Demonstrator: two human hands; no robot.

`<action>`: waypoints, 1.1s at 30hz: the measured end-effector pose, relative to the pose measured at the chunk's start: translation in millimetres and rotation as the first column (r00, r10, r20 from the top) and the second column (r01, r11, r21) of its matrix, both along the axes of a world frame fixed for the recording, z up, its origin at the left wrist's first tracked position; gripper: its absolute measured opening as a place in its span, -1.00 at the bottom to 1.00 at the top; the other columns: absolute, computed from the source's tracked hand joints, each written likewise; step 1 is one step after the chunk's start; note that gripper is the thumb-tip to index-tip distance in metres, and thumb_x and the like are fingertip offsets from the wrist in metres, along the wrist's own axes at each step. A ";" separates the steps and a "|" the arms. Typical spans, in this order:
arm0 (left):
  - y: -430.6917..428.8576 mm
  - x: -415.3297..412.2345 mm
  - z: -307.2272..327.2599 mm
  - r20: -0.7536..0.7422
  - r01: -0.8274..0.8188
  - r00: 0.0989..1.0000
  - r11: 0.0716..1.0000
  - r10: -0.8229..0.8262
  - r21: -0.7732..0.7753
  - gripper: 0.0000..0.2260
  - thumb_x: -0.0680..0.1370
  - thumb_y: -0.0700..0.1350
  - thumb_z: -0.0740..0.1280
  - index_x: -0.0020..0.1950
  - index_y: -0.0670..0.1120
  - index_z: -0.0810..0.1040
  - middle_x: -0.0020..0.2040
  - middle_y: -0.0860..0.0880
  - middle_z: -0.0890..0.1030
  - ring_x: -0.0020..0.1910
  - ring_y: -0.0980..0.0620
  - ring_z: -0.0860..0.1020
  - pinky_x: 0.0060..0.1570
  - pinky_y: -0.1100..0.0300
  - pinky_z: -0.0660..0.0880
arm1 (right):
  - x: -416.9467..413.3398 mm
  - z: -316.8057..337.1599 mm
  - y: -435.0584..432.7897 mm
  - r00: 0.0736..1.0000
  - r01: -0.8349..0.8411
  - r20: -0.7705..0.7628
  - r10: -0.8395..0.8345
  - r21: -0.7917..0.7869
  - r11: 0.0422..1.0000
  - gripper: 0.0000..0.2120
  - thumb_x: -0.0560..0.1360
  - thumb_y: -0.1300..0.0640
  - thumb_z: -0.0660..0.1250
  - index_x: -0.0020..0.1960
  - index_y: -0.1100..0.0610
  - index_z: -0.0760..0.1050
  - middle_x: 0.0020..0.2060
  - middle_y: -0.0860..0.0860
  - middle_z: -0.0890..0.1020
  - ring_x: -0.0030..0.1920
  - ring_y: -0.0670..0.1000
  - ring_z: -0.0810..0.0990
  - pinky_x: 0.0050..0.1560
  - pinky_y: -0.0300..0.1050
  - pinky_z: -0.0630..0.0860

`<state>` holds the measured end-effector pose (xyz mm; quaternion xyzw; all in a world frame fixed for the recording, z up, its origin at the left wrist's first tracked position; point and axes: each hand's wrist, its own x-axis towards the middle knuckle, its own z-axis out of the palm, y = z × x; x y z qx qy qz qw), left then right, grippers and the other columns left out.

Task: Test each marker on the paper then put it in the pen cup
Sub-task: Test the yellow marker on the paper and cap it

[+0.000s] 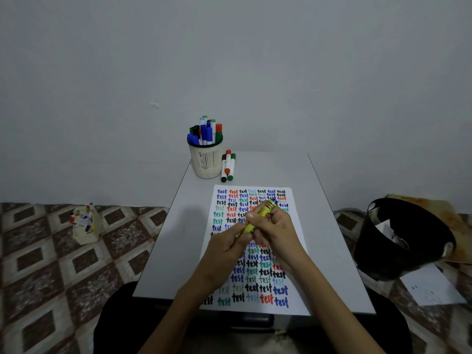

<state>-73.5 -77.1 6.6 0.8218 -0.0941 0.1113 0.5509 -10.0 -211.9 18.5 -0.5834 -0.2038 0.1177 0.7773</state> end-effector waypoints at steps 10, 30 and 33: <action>2.6 2.7 0.5 -0.042 0.059 0.997 0.998 -0.060 -0.023 -0.69 0.53 0.24 0.15 0.07 0.08 0.49 -0.38 -0.02 0.42 -0.42 0.13 0.33 -0.38 0.28 0.30 | 9.7 6.0 -4.9 0.997 -0.019 0.072 0.016 0.033 0.999 -0.88 0.45 0.22 0.43 -0.18 0.20 0.51 -0.49 0.09 0.49 -0.57 -0.06 0.37 -0.53 -0.24 0.32; 66.6 10.0 -41.1 0.180 -0.227 0.972 0.781 0.149 0.582 -0.48 0.54 0.28 -0.02 0.35 0.02 0.39 0.31 0.09 0.42 0.32 0.16 0.32 0.39 0.16 0.02 | 68.3 -10.6 -44.7 0.957 0.253 -0.172 -0.233 0.102 0.962 -0.81 0.40 0.48 0.37 -0.19 0.23 0.47 -0.36 0.14 0.61 -0.45 0.02 0.55 -0.43 -0.22 0.53; 67.0 11.1 -45.2 0.161 -0.225 0.974 0.773 0.159 0.594 -0.39 0.52 0.36 -0.07 0.37 0.03 0.37 0.37 0.10 0.38 0.37 0.18 0.27 0.48 0.04 -0.07 | 68.9 -11.1 -47.6 0.951 0.284 -0.148 -0.272 0.063 0.957 -0.78 0.44 0.51 0.31 -0.24 0.23 0.43 -0.42 0.14 0.56 -0.51 0.02 0.52 -0.49 -0.20 0.51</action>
